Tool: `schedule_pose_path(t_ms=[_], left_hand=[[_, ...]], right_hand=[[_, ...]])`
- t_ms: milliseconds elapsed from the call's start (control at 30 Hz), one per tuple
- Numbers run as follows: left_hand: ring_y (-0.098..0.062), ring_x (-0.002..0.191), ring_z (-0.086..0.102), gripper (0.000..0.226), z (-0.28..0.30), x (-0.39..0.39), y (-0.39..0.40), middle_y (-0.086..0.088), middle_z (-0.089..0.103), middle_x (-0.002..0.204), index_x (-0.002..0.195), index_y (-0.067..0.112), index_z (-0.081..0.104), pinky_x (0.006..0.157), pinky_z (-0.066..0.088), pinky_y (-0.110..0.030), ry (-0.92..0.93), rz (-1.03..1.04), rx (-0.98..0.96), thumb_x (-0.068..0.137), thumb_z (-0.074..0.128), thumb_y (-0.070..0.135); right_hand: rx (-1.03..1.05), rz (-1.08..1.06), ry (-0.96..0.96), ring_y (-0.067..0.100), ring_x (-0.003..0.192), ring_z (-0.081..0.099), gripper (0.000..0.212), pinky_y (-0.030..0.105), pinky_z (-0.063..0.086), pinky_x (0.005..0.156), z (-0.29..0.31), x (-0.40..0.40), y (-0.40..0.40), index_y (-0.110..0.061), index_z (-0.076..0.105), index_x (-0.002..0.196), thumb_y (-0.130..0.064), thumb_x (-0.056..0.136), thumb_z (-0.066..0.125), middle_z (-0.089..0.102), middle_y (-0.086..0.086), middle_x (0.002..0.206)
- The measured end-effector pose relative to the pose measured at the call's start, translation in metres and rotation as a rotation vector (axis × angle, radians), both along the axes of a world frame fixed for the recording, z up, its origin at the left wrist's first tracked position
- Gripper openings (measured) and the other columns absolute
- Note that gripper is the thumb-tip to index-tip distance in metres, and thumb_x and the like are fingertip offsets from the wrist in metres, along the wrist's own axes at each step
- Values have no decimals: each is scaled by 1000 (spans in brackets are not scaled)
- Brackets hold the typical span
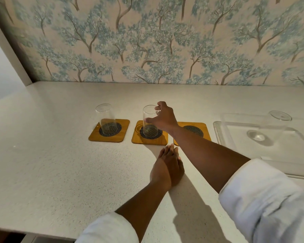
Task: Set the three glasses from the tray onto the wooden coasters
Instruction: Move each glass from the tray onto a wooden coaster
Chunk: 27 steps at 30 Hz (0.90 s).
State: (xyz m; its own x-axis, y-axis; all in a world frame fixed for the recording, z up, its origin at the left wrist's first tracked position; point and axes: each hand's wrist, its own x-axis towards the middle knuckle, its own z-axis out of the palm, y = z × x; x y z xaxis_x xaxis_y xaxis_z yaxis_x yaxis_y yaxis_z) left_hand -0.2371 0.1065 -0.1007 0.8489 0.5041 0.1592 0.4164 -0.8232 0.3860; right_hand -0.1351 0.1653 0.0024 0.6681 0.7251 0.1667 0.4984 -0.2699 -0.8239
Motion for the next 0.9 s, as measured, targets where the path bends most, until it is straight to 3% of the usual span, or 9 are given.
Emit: schedule_pose_path(t_ms=[300,467,533,633,900], left_hand=[[-18,145,23,58,2,-1,-2,-5,34,154,144,12,39,122,10,-34,-13,20,15,93,21,33],[-21,148,11,56,1,-1,-3,-3,16,160,149,15,25,116,-4,-29,39,45,-11,97,20,35],[-24,148,12,57,1,-3,-4,-3,16,160,150,16,20,117,2,-32,41,42,-28,97,19,38],[-27,143,25,53,8,-8,-6,-5,30,156,149,14,24,116,23,-38,18,21,-11,101,31,36],[-23,146,19,51,11,-4,-11,-8,25,158,148,11,27,117,17,-35,57,19,29,102,21,33]], right_hand=[[-27,10,-77,26,132,45,99,44,43,106,2,0,-8,-10,34,143,-41,65,87,47,10,144],[3,-52,-111,24,130,46,98,43,45,104,13,15,-28,-11,38,140,-47,63,87,48,7,141],[22,-91,-122,24,129,46,96,43,45,103,20,23,-39,-11,39,139,-48,64,86,48,7,140],[33,-151,-140,24,129,46,91,42,44,103,28,36,-57,-10,40,138,-48,68,84,48,7,139],[20,-336,-193,26,135,41,80,39,39,107,44,72,-109,-6,41,141,-44,79,76,46,9,143]])
